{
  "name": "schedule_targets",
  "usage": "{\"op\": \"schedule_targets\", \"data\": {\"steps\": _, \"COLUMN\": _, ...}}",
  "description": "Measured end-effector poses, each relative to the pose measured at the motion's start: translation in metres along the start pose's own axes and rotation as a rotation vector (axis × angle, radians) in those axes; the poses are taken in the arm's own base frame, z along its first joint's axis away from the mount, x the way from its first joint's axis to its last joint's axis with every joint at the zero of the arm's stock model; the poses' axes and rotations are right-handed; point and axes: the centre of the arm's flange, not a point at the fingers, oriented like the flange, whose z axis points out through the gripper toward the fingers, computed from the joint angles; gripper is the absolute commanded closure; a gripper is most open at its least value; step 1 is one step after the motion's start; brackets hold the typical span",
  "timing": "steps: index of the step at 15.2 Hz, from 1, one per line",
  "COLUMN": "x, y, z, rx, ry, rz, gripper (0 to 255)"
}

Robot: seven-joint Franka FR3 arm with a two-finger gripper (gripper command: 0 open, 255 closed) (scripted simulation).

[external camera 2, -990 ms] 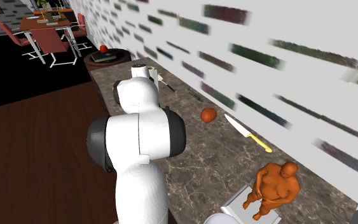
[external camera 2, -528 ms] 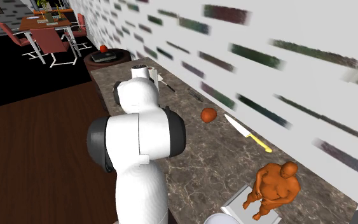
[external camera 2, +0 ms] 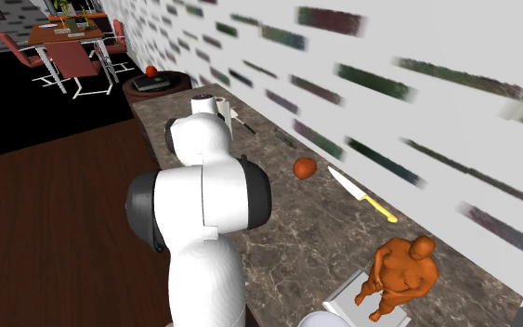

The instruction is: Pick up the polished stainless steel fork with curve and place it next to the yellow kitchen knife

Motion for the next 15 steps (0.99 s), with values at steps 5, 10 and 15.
{"op": "schedule_targets", "data": {"steps": 5, "x": -0.001, "y": 0.001, "z": -0.01, "rx": -0.001, "ry": -0.004, "rz": 0.004, "gripper": 255}}
{"op": "schedule_targets", "data": {"steps": 10, "x": -0.001, "y": 0.002, "z": -0.034, "rx": -0.001, "ry": -0.004, "rz": 0.004, "gripper": 255}}
{"op": "schedule_targets", "data": {"steps": 15, "x": -0.003, "y": 0.002, "z": -0.06, "rx": -0.001, "ry": -0.004, "rz": 0.005, "gripper": 255}}
